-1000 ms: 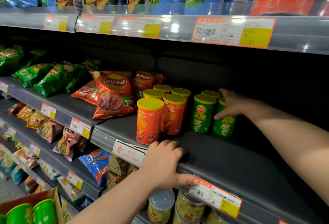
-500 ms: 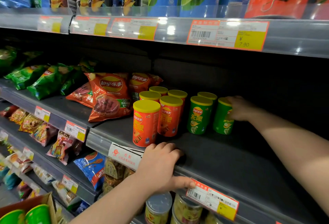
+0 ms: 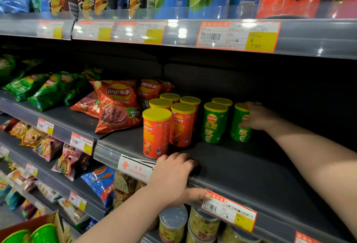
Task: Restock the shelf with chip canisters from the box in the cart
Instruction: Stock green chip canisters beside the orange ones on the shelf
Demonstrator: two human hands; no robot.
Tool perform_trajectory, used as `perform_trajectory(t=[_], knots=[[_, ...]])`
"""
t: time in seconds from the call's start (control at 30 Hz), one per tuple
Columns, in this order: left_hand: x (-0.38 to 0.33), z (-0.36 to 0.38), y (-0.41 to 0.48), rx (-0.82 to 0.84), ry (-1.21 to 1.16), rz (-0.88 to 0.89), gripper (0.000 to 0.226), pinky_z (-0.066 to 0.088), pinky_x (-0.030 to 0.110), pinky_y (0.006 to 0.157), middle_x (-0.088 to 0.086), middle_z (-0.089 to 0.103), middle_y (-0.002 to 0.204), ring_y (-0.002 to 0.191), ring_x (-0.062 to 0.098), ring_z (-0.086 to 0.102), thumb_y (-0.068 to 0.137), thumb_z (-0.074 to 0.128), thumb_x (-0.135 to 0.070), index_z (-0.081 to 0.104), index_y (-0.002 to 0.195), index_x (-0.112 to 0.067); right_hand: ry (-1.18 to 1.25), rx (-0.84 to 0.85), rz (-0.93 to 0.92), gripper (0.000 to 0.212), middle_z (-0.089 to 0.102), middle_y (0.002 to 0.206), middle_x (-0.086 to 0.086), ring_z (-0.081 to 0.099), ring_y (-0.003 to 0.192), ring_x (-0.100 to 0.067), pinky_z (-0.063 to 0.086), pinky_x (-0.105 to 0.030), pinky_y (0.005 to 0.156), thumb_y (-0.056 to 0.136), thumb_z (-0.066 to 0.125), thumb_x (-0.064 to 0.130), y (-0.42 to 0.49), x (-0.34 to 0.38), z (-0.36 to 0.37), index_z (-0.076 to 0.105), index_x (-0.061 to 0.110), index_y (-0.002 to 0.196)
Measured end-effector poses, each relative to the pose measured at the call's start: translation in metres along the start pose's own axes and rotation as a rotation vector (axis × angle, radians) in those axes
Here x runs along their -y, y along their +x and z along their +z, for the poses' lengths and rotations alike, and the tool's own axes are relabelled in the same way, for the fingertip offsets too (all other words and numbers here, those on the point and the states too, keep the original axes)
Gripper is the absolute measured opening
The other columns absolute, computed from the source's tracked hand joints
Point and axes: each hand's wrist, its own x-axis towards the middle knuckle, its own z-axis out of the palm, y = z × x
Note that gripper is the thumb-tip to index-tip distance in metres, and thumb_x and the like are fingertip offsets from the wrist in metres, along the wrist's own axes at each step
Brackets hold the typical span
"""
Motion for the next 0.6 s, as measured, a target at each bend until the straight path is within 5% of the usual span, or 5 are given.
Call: perform_trajectory(t=[0.3,0.43,0.6], knots=[[0.0,0.0,-0.001,0.008,0.009,-0.002,0.107,0.03,0.034,0.099,-0.007,0.041,0.142,0.13,0.016,0.037,0.052,0.009,-0.09,0.041,0.136,-0.032,-0.056,-0.05,0.079,0.093,0.023,0.151,-0.011,0.038,0.13,-0.037,0.041,-0.046,0.102,0.079,0.071,0.03,-0.026,0.004,0.0,0.013,0.023,0.15],[-0.002,-0.004,-0.002,0.03,0.023,0.01,0.109,0.031,0.036,0.101,-0.005,0.041,0.143,0.13,0.019,0.036,0.051,0.005,-0.09,0.041,0.136,-0.032,-0.184,-0.045,0.047,0.081,0.022,0.153,-0.006,0.036,0.132,-0.033,0.039,-0.042,0.103,0.083,0.064,0.039,-0.066,0.021,-0.002,0.019,0.023,0.148],[-0.002,-0.007,-0.011,0.032,0.06,0.035,0.082,0.031,0.036,0.097,-0.002,0.047,0.131,0.124,0.022,0.042,0.073,0.029,-0.082,0.048,0.13,-0.026,-0.218,0.116,-0.15,0.051,0.051,0.136,0.002,0.051,0.12,-0.021,0.048,-0.034,0.092,0.089,0.052,0.05,-0.132,0.046,0.0,0.045,0.029,0.135]])
